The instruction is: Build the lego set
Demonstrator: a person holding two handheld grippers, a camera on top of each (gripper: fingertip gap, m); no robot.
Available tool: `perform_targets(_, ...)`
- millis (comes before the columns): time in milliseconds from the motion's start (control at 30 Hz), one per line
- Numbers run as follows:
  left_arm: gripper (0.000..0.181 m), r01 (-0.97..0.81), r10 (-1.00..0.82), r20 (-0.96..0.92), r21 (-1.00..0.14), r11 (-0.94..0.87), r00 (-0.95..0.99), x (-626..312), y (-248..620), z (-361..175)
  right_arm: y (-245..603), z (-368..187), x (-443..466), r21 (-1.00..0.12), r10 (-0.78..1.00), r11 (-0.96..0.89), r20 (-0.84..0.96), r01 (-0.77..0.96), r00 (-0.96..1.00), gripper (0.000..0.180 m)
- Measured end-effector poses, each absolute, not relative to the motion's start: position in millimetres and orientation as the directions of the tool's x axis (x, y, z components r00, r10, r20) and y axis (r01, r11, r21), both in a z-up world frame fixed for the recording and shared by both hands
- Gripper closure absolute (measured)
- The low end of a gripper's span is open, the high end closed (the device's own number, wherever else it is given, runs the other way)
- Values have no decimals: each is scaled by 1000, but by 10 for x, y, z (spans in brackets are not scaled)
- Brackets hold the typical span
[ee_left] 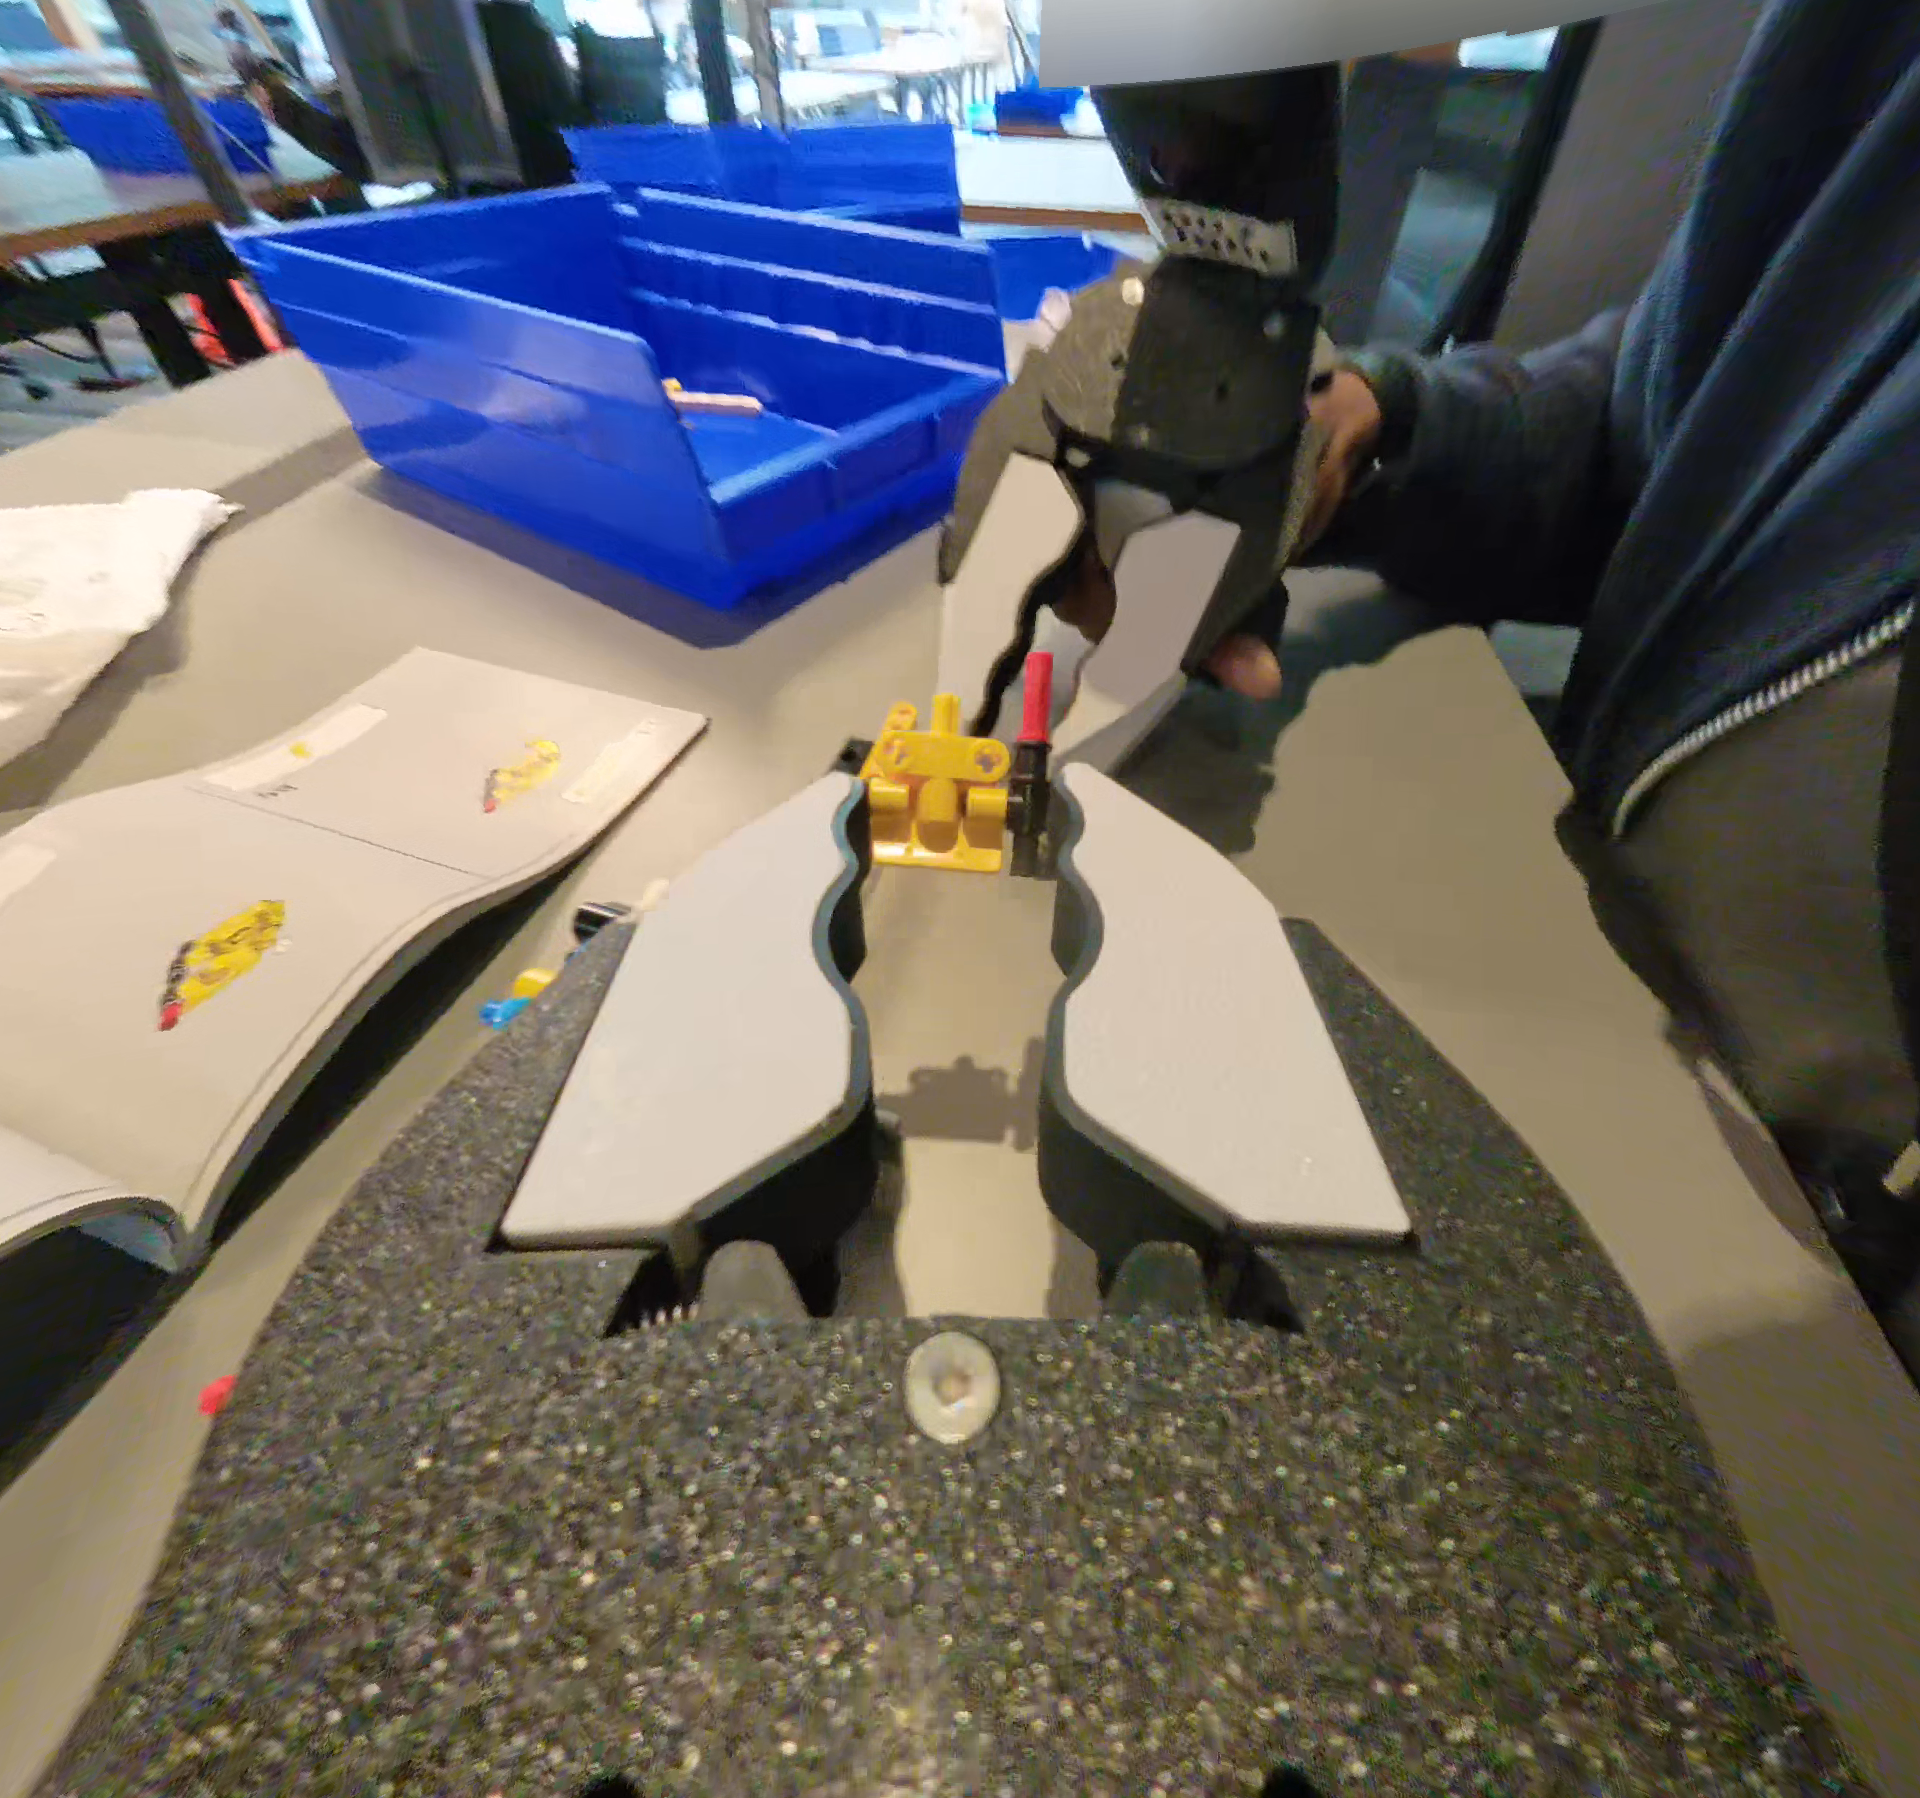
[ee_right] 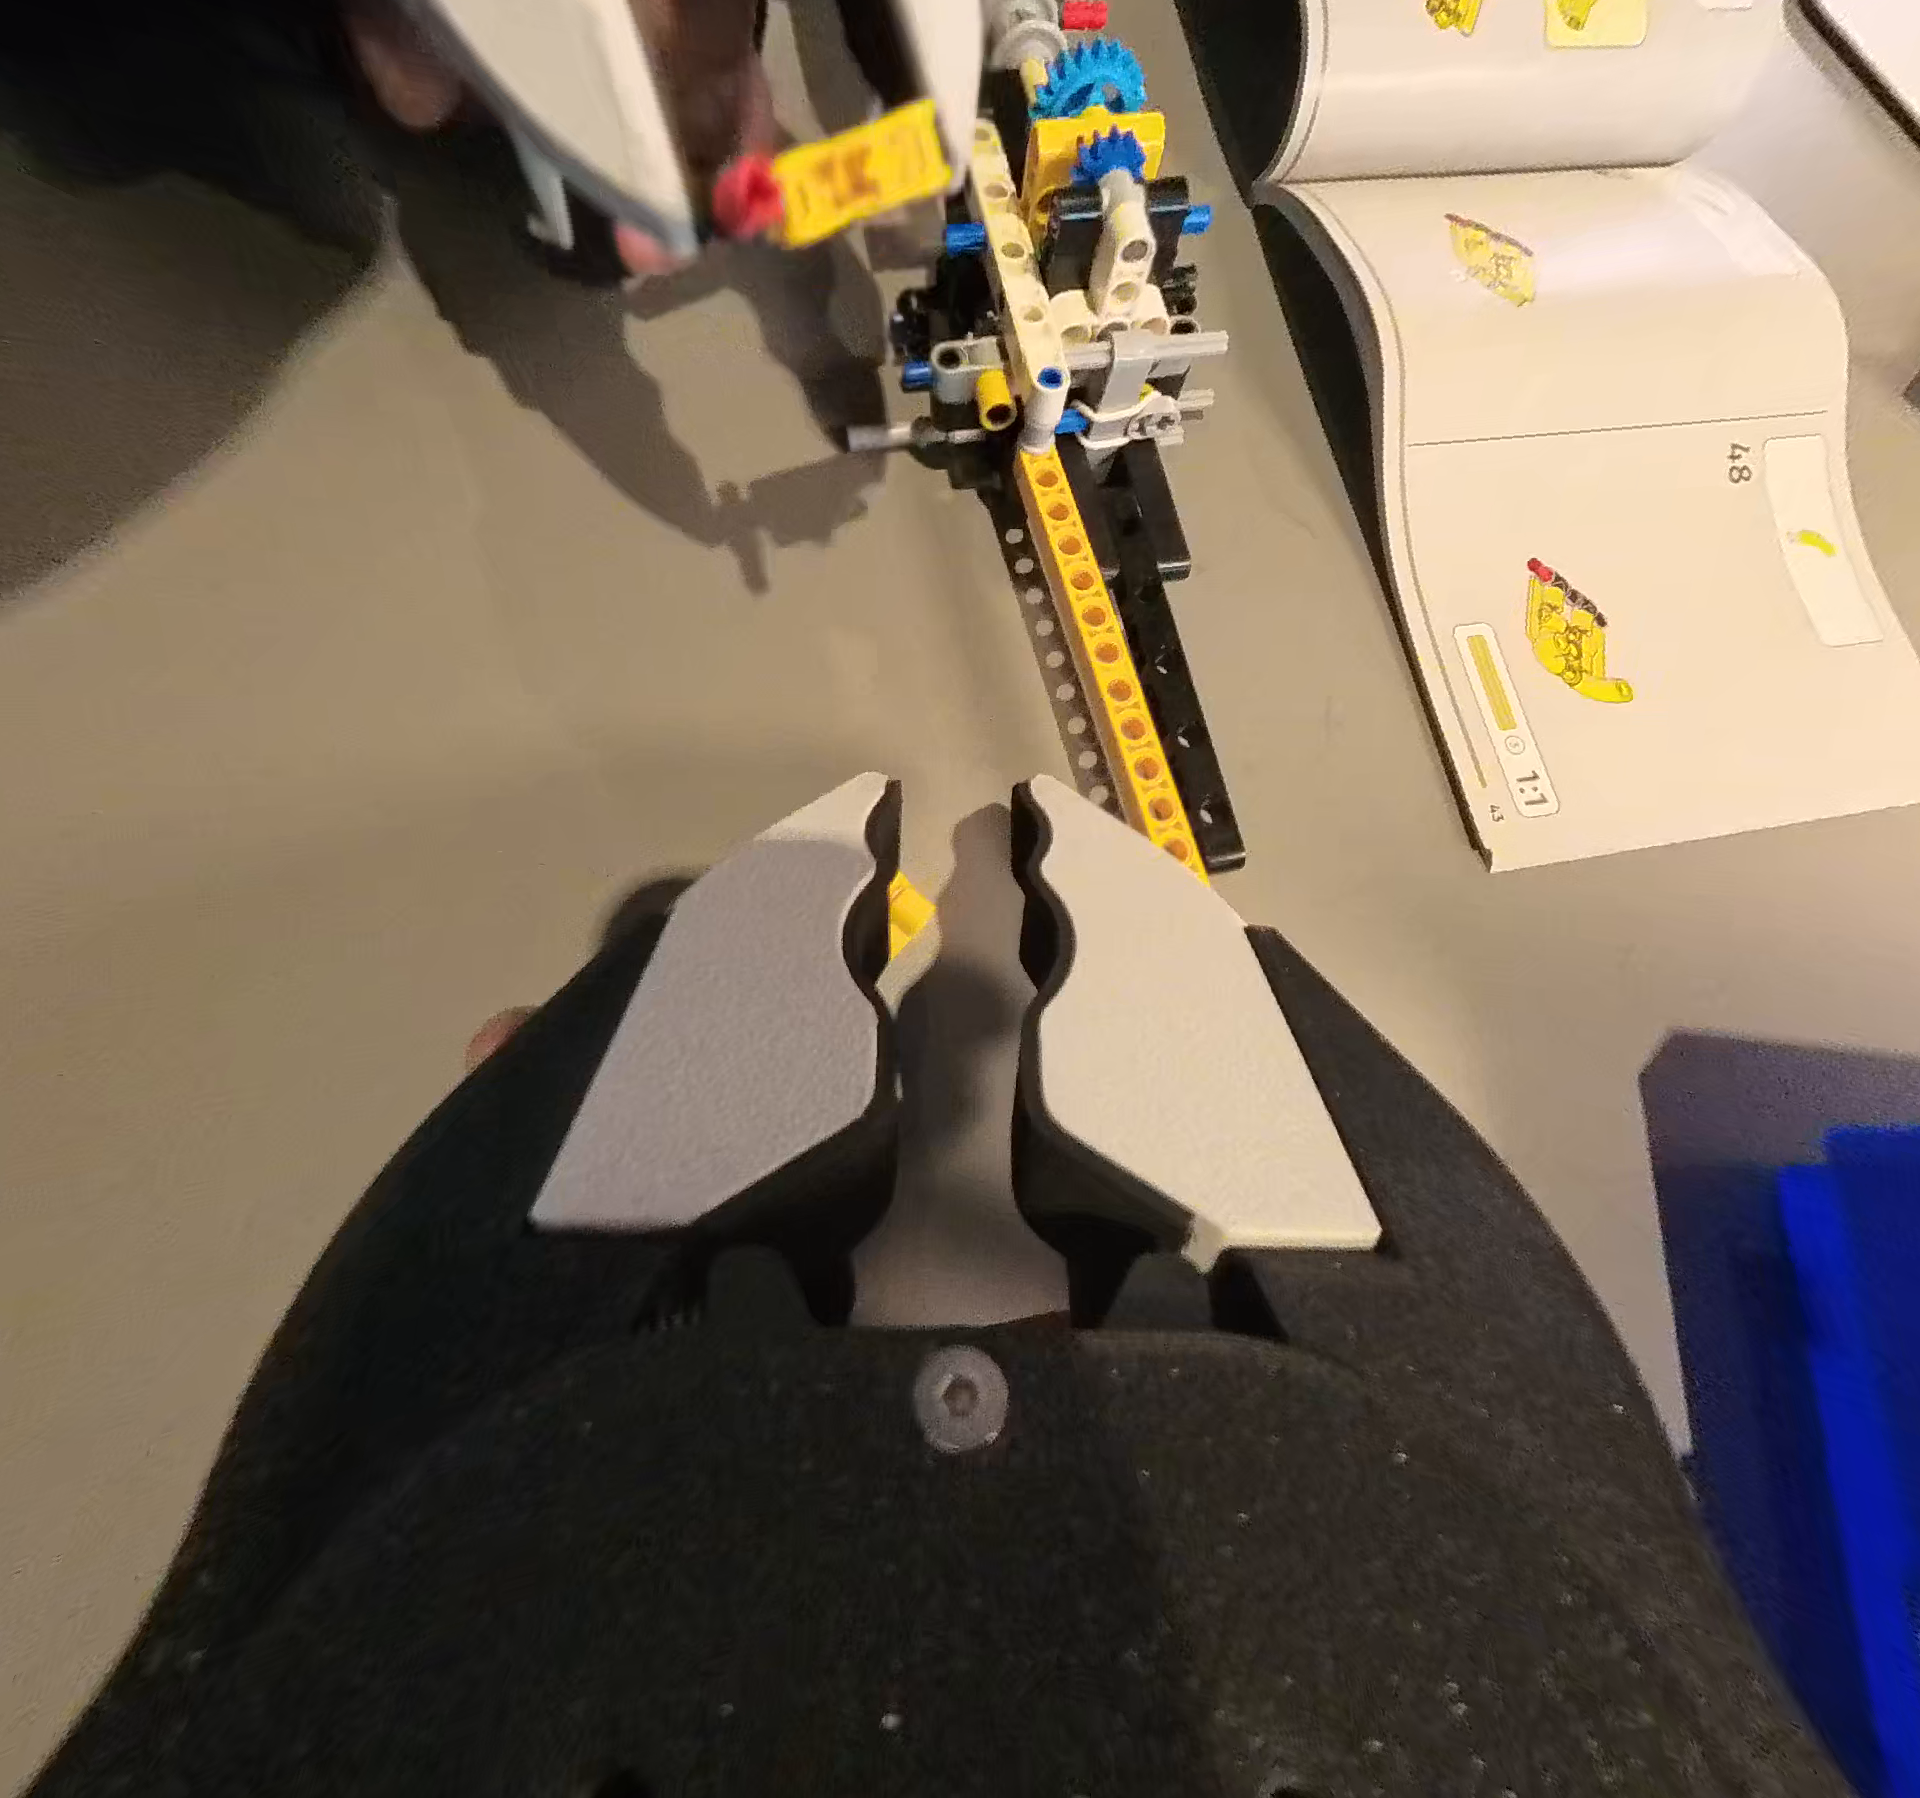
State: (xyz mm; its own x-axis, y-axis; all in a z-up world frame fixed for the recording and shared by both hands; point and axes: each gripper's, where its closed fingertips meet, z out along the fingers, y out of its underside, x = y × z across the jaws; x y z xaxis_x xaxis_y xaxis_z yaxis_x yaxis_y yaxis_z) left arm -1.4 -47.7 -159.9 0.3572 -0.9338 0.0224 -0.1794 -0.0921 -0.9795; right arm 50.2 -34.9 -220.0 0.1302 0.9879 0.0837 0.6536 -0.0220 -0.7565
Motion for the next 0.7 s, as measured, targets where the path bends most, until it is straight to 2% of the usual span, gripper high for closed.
perform_targets(233, 148, -87, -922, 21, -994, -59, 386, -50, -422, -1470, -359, -2230, 502, -749, 989, -30, 71, 661, 126, 160)
perform_targets(700, 148, -83, -906, 34, -994, -76, 421, -108, -374, -1454, -394, -2209, 578, -759, 984, -39, 83, 650, 157, 156)
